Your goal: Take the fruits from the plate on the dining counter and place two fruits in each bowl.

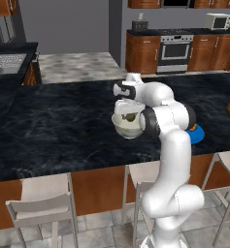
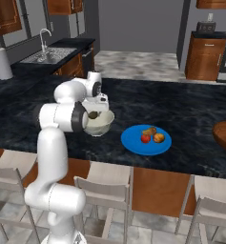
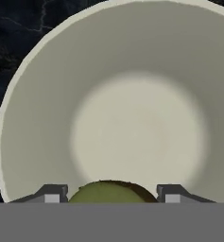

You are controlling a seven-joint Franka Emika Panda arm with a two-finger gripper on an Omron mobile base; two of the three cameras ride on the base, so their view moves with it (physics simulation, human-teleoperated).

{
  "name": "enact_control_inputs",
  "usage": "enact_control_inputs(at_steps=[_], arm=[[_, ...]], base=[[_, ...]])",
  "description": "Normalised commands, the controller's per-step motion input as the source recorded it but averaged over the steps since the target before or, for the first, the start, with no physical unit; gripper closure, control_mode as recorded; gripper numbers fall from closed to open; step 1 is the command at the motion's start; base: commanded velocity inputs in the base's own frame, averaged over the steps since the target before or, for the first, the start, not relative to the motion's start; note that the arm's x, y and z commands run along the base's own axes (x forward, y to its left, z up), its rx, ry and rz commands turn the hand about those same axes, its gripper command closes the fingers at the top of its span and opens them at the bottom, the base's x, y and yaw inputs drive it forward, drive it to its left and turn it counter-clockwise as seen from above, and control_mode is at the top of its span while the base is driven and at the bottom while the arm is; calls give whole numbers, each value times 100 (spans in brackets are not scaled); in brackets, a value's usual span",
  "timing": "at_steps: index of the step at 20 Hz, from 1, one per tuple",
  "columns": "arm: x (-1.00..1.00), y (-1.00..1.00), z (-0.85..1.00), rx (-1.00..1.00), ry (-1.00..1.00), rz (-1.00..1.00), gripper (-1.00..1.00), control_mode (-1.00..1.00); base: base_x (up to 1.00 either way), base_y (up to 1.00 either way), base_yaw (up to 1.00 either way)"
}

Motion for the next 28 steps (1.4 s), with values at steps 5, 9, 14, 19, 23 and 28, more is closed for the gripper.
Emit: enact_control_inputs(at_steps=[5, 9, 14, 19, 23, 28], arm=[[19, 0, -10, 0, 0, 2, 100, -100], [-11, 0, -8, 0, 0, 2, 100, -100], [-5, 0, 0, 0, 0, 1, -100, -100], [0, 0, 0, 0, 0, 0, -100, -100], [0, 0, 0, 0, 0, 0, -100, -100], [0, 0, 0, 0, 0, 0, -100, -100]], base=[[0, 0, 0], [0, 0, 0], [0, 0, 0], [0, 0, 0], [0, 0, 0], [0, 0, 0]])
